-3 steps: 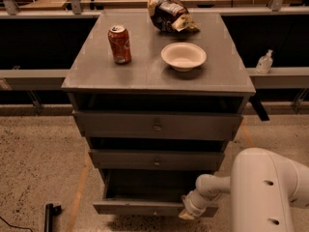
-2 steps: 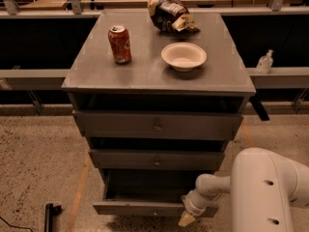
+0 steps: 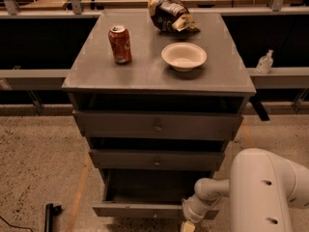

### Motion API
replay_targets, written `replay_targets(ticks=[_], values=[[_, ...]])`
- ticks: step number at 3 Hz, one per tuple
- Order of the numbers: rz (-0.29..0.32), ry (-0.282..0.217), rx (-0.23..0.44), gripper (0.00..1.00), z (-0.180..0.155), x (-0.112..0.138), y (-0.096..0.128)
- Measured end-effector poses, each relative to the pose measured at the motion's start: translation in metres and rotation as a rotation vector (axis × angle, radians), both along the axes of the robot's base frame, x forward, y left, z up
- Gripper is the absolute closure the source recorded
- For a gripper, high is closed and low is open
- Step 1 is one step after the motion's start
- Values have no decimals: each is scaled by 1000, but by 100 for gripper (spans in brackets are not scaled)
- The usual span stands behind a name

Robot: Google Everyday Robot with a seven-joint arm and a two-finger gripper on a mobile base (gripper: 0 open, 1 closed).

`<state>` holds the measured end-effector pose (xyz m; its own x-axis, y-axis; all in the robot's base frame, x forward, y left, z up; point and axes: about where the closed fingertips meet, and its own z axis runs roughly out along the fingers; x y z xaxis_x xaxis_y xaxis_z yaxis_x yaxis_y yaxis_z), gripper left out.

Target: Open bottom drawer

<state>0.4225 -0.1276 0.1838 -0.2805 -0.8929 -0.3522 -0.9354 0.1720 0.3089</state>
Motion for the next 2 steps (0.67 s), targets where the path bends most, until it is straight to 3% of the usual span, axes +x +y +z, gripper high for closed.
replay_targets(ticks=[2], values=[[1,4,1,48,1,-1,0]])
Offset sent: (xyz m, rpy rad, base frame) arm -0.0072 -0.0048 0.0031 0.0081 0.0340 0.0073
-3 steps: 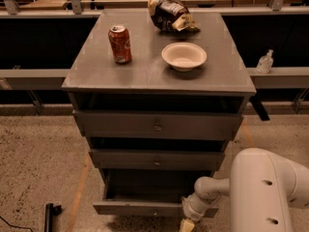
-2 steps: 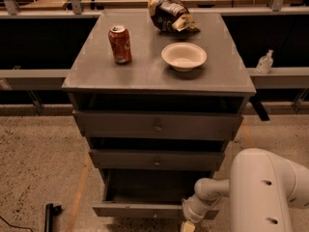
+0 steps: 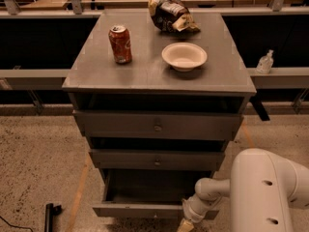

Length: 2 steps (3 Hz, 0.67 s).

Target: Open bottom drawer

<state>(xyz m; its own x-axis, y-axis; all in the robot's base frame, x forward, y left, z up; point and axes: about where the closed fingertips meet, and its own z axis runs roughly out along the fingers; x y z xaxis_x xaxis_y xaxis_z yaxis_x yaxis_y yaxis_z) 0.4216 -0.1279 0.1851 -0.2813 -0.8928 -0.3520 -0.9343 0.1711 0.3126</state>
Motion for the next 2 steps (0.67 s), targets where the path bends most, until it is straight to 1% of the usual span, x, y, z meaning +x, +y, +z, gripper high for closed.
replay_targets(ticks=[2], values=[[0,0,0,95,0,0,0]])
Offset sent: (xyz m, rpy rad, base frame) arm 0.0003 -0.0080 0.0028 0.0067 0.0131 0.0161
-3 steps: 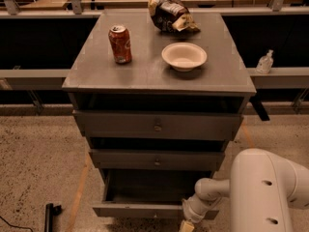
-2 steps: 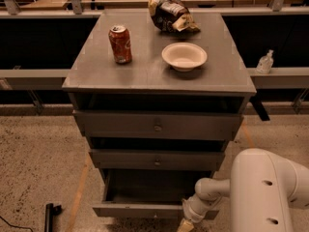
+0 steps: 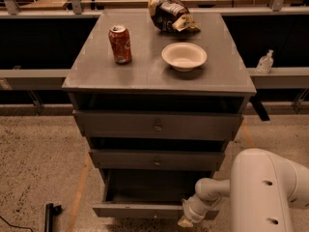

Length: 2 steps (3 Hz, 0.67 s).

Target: Open bottom drawer

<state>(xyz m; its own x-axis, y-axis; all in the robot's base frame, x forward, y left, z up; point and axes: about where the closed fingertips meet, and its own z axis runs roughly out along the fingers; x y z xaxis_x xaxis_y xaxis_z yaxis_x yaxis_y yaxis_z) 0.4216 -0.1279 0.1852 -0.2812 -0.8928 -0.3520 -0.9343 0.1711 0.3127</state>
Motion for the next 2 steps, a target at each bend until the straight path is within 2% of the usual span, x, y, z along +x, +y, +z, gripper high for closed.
replay_targets(ticks=[1,2], values=[[0,0,0,100,0,0,0],[0,0,0,85,0,0,0]])
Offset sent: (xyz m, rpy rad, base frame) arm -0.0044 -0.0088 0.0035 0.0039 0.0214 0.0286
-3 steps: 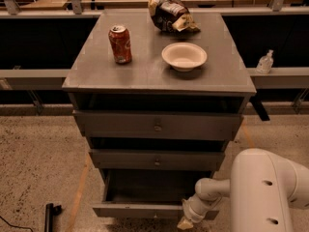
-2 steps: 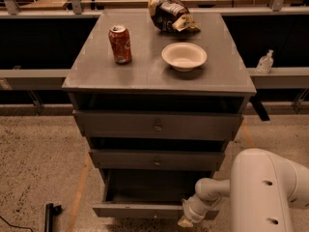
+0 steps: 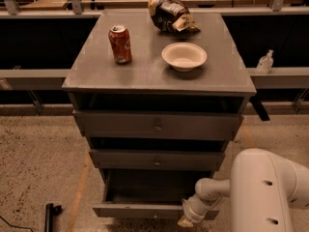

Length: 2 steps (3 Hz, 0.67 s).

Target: Open bottom drawer

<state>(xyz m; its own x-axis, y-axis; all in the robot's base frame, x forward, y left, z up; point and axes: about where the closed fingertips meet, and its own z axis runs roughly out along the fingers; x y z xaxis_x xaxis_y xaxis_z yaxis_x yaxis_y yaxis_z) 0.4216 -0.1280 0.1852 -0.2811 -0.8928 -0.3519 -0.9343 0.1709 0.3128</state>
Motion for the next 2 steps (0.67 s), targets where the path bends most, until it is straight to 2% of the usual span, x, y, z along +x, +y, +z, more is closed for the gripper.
replay_targets(ticks=[2], values=[[0,-1,0,38,0,0,0]])
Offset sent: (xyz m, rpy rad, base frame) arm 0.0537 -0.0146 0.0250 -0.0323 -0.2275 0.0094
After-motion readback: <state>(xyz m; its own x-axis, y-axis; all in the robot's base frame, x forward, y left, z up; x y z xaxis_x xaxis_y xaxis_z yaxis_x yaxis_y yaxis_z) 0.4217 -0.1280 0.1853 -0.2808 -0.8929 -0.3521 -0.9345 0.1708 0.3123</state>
